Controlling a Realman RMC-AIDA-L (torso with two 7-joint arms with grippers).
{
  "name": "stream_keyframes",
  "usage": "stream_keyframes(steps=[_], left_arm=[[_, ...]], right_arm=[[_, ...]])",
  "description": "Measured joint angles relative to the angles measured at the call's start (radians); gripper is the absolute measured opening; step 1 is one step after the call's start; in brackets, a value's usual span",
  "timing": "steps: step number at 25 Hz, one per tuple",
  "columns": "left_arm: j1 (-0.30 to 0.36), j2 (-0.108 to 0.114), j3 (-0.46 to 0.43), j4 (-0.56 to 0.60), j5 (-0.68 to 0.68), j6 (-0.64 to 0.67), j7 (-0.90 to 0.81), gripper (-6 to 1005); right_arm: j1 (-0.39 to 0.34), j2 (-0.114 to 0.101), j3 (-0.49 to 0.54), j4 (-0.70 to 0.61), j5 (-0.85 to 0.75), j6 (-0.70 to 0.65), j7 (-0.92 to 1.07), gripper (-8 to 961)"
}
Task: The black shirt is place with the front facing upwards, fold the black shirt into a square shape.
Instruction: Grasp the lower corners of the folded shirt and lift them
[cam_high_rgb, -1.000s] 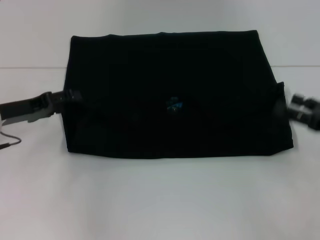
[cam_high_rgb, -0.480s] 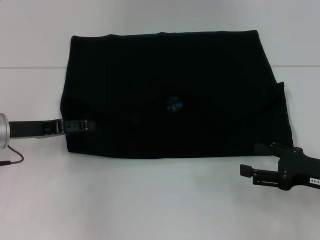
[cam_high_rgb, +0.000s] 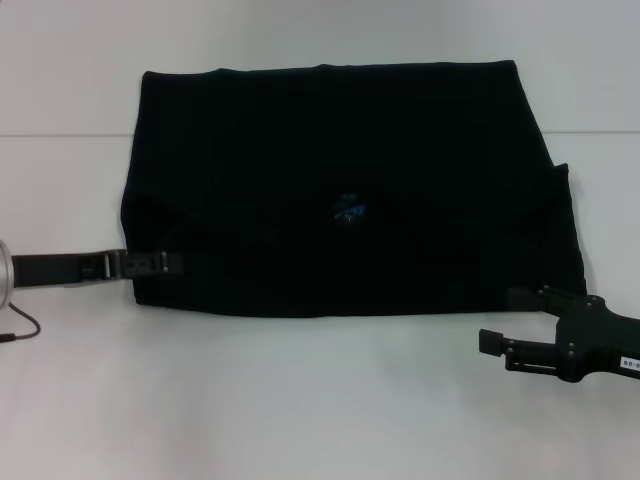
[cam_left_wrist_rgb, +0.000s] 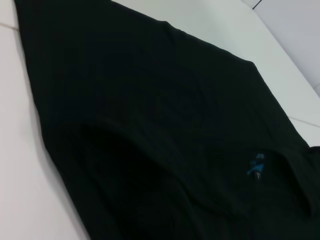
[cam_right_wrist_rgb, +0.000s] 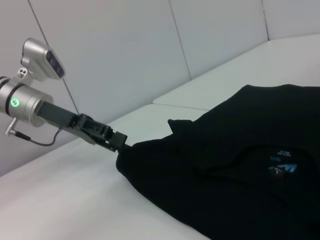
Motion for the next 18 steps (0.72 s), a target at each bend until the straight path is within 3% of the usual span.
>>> stream_keyframes(steps=[18], left_arm=[[-0.014,-0.019,0.114,0.012,0.037,-0.003,-0.002,760]], right_arm=[[-0.007,-0.007,0.004,-0.007,0.008,-0.012,0.028,941]])
